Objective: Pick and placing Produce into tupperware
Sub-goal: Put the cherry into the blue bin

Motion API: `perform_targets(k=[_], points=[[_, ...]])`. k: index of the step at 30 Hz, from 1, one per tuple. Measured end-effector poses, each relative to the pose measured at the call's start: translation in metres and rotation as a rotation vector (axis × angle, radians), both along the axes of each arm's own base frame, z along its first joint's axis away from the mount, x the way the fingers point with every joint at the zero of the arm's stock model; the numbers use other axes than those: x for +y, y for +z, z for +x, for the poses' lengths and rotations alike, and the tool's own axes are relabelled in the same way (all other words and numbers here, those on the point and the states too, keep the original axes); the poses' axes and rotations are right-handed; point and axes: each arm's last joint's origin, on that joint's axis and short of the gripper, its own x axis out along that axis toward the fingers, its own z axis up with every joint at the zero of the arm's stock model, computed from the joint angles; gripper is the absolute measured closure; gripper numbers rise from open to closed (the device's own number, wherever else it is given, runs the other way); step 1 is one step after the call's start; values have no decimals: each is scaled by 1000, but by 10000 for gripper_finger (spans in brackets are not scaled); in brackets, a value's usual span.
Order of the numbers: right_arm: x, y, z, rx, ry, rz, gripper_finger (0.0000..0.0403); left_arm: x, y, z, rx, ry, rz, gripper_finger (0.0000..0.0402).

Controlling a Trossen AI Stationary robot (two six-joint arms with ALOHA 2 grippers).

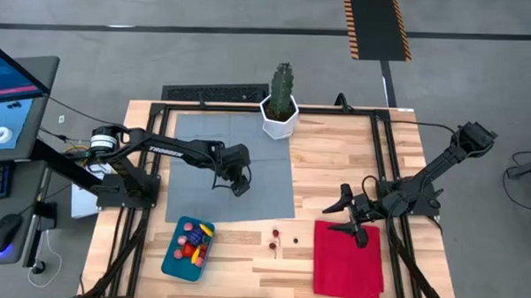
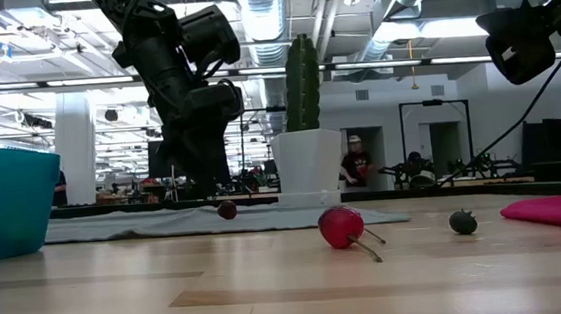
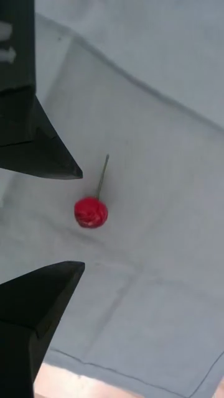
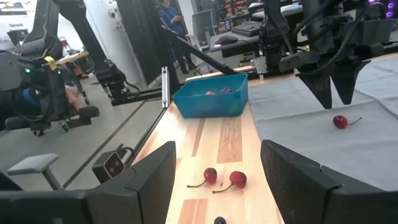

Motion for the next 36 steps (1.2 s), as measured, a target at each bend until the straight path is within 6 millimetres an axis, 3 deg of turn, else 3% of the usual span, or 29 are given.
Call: perform_targets(k=[8, 17, 25, 36], points=[[0, 0, 0, 0, 0, 0, 144, -1, -1, 1, 0, 30, -12, 184], [0, 1, 0, -6, 0, 6, 144, -3, -30, 13, 44, -9, -149, 184], [1, 1, 0, -3, 7, 4, 144, 1, -28, 15, 52, 3, -77, 184], [1, 0, 0, -1, 7, 3, 144, -1, -5, 26, 85, -8, -38, 184]])
